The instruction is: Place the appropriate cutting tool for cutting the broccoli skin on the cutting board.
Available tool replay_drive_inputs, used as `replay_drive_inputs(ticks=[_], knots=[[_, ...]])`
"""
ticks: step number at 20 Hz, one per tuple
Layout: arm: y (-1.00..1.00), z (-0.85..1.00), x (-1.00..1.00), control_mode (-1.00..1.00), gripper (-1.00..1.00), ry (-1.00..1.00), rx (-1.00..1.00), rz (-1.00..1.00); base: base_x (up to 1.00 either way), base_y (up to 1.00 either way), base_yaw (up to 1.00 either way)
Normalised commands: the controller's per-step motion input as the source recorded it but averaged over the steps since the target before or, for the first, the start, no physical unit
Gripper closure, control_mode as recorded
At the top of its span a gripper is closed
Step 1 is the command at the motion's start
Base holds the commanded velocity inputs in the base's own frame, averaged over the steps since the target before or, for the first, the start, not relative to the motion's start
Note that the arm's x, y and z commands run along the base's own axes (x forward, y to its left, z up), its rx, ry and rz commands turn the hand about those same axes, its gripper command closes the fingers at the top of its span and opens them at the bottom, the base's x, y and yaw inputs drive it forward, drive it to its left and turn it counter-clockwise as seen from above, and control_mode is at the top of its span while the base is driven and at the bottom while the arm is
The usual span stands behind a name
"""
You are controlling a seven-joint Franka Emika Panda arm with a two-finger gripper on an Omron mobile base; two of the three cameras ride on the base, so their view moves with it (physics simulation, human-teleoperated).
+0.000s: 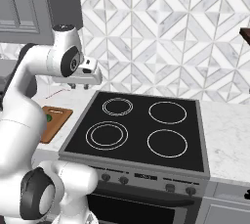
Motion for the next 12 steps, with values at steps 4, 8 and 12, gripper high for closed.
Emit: replay_drive_inputs(ticks=[4,8,12], knots=[[0.19,0.0,-0.4,-1.0,-1.0,-0.03,0.0,0.01,0.0,0.0,0.0],[0.95,-0.16,-1.0,-1.0,-1.0,-0.09,0.0,0.0,0.0,0.0,0.0],[1.0,-0.44,-0.68,-1.0,-1.0,0.0,-0.06,-0.03,0.0,0.0,0.0]])
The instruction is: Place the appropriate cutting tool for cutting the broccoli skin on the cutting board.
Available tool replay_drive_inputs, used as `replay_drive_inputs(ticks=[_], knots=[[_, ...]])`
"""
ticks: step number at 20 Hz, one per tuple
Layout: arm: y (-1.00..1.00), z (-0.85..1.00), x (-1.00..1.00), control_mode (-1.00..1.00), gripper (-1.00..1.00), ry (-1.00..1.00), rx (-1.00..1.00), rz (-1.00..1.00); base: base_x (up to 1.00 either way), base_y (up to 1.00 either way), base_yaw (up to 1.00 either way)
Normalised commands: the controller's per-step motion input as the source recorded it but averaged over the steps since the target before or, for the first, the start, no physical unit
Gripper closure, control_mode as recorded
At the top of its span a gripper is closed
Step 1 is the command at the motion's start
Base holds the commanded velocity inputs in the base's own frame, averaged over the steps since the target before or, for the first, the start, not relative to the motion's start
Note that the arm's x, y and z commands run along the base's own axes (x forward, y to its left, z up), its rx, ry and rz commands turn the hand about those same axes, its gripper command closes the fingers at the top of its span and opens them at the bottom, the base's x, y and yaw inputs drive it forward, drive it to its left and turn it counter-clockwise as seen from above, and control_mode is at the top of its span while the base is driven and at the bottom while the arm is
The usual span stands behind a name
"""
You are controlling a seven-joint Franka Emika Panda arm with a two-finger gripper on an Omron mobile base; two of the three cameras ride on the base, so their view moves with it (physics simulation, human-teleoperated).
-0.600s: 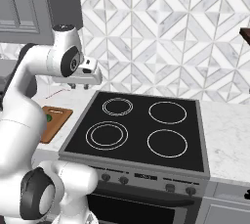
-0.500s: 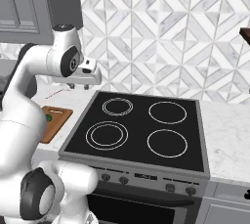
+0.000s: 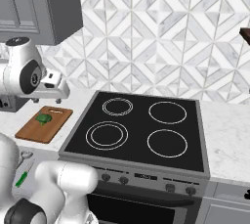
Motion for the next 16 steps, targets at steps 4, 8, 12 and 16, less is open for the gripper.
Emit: replay_drive_inputs(ticks=[4,8,12,16], knots=[[1.0,-0.55,-0.6,-1.0,-1.0,0.03,-0.05,0.0,0.0,0.0,0.0],[1.0,-0.31,-0.55,-1.0,-1.0,0.17,-0.04,-0.01,0.0,0.0,0.0],[1.0,-0.26,-0.49,-1.0,-1.0,0.21,-0.11,-0.02,0.0,0.0,0.0],[1.0,-0.48,-0.17,-1.0,-1.0,0.08,-0.01,0.0,0.0,0.0,0.0]])
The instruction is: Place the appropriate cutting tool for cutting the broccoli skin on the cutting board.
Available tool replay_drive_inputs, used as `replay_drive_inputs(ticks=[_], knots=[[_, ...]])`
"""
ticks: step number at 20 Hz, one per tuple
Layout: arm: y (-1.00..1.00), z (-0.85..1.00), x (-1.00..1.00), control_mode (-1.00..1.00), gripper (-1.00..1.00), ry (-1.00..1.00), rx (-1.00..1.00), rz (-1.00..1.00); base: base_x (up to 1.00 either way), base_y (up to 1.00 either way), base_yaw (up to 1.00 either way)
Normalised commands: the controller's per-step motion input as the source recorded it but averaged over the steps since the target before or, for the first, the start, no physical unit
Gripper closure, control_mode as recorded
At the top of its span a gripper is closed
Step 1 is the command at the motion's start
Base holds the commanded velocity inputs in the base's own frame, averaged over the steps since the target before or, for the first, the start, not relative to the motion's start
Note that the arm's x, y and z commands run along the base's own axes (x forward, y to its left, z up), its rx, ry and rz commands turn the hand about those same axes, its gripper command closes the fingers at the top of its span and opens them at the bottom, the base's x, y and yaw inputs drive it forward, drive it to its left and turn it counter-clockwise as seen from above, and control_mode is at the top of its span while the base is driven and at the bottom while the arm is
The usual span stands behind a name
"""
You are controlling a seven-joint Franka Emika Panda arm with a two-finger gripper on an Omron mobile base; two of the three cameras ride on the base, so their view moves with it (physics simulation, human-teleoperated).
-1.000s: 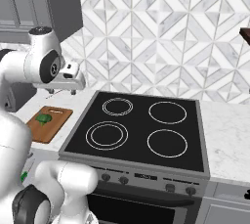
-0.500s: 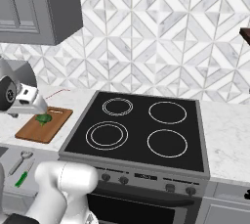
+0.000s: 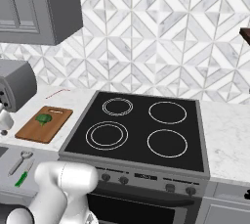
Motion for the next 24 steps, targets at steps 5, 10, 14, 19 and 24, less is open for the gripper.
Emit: replay_drive_inputs(ticks=[5,10,14,19,24], knots=[[0.46,-0.62,-0.09,-1.0,-1.0,0.09,0.0,0.0,0.0,0.0,0.0],[0.18,-0.65,0.17,-1.0,-1.0,0.07,0.0,0.0,0.0,0.0,0.0],[0.0,-0.77,0.17,-1.0,-1.0,0.02,0.02,0.0,0.0,0.0,0.0],[0.0,-0.71,0.0,-1.0,-1.0,0.0,0.04,0.0,0.0,0.0,0.0],[0.0,-0.59,0.05,-1.0,-1.0,0.02,0.05,-0.01,0.0,0.0,0.0]])
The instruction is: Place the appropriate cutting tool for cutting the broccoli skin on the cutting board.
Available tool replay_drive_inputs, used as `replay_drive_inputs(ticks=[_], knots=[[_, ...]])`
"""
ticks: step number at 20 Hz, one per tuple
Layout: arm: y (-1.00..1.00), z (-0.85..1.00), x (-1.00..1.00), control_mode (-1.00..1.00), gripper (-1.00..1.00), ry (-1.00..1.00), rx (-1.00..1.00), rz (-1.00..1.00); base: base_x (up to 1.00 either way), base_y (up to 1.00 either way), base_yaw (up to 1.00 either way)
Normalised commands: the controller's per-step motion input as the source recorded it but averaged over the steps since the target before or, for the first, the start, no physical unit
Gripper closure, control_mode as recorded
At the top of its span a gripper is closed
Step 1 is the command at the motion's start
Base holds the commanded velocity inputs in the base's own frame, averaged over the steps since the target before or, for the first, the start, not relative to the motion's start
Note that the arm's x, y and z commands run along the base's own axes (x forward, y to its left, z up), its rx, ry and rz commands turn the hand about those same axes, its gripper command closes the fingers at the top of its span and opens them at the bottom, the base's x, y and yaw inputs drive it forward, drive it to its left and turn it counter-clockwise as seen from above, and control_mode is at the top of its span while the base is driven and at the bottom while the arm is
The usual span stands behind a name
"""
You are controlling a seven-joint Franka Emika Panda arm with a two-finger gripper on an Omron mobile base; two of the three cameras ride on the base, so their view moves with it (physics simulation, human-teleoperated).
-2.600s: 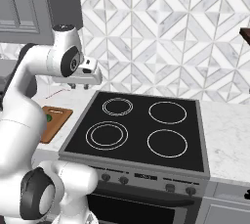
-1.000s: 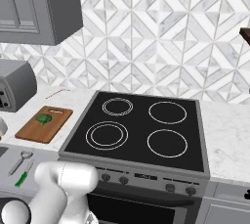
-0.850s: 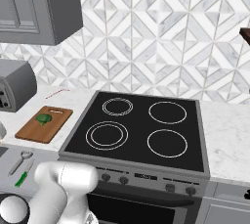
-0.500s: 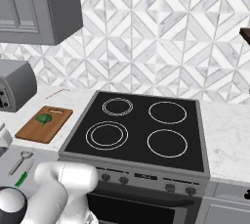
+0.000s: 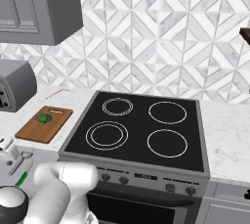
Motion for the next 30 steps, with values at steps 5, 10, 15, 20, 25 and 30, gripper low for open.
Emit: replay_drive_inputs(ticks=[5,10,15,20,25,30], knots=[[0.0,-0.53,0.11,-1.0,-1.0,0.06,0.02,-0.03,0.0,0.0,0.0],[0.02,-0.51,0.01,-1.0,-1.0,0.11,0.0,0.0,0.0,0.0,0.0],[0.1,-0.44,0.09,-1.0,-1.0,0.11,0.0,0.0,0.0,0.0,0.0],[0.17,-0.36,0.11,-1.0,-1.0,0.12,0.0,-0.01,0.0,0.0,0.0],[0.12,-0.23,-0.02,-1.0,-1.0,0.13,0.0,0.0,0.0,0.0,0.0],[0.01,-0.01,-0.37,-1.0,-1.0,0.13,0.0,0.0,0.0,0.0,0.0]])
